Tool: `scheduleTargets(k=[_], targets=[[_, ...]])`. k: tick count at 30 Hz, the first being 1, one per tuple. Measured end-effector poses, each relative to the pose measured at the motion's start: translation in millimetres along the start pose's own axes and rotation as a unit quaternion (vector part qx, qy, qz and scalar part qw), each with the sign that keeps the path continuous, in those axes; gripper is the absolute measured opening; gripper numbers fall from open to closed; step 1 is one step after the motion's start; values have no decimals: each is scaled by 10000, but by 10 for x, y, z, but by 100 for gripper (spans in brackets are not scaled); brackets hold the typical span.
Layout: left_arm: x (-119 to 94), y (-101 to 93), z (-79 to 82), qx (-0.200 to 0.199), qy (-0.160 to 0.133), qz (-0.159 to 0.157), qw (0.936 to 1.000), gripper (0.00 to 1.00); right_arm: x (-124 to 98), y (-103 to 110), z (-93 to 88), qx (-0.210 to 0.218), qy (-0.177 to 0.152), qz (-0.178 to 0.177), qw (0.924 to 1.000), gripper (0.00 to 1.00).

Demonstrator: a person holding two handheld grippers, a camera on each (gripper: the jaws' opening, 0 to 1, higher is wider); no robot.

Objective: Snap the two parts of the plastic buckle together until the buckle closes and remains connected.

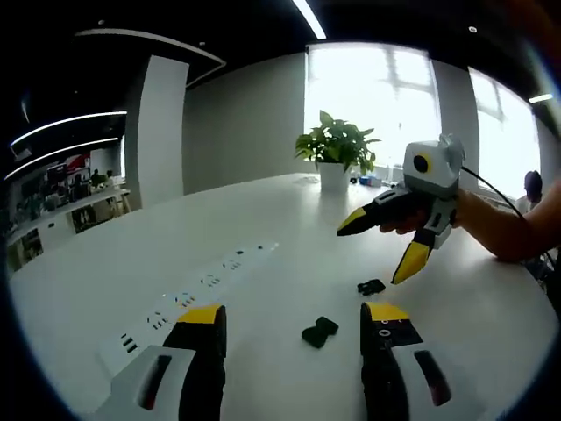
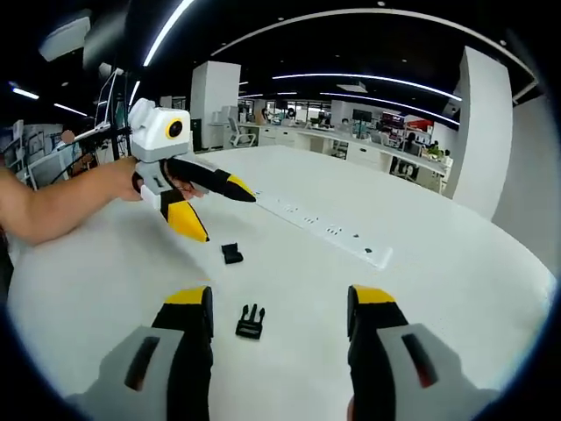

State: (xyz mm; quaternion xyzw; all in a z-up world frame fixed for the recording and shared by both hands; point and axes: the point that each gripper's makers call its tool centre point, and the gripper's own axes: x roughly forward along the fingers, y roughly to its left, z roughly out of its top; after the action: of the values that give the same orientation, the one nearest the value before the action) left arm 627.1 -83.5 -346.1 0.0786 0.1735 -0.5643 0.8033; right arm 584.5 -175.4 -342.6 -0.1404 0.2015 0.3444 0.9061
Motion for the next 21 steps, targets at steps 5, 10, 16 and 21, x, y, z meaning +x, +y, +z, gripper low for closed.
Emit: scheduleTargets(k=[5,10,16,21], targets=[[53,-96,-61,176,79,-205,9996,62,28,106,-88,-8,186,259,9995,58],[135,-153,-138,196,262,-251,9991,59,43,162,-137,-49,302,415,9987,59],[157,-225,-155,240,313,-378,9985,56,21,162,-146,-75,323,410,9986,59],[126,-318,-165,256,333,-434,9982,56,29,177,-144,-60,307,432,9986,59]])
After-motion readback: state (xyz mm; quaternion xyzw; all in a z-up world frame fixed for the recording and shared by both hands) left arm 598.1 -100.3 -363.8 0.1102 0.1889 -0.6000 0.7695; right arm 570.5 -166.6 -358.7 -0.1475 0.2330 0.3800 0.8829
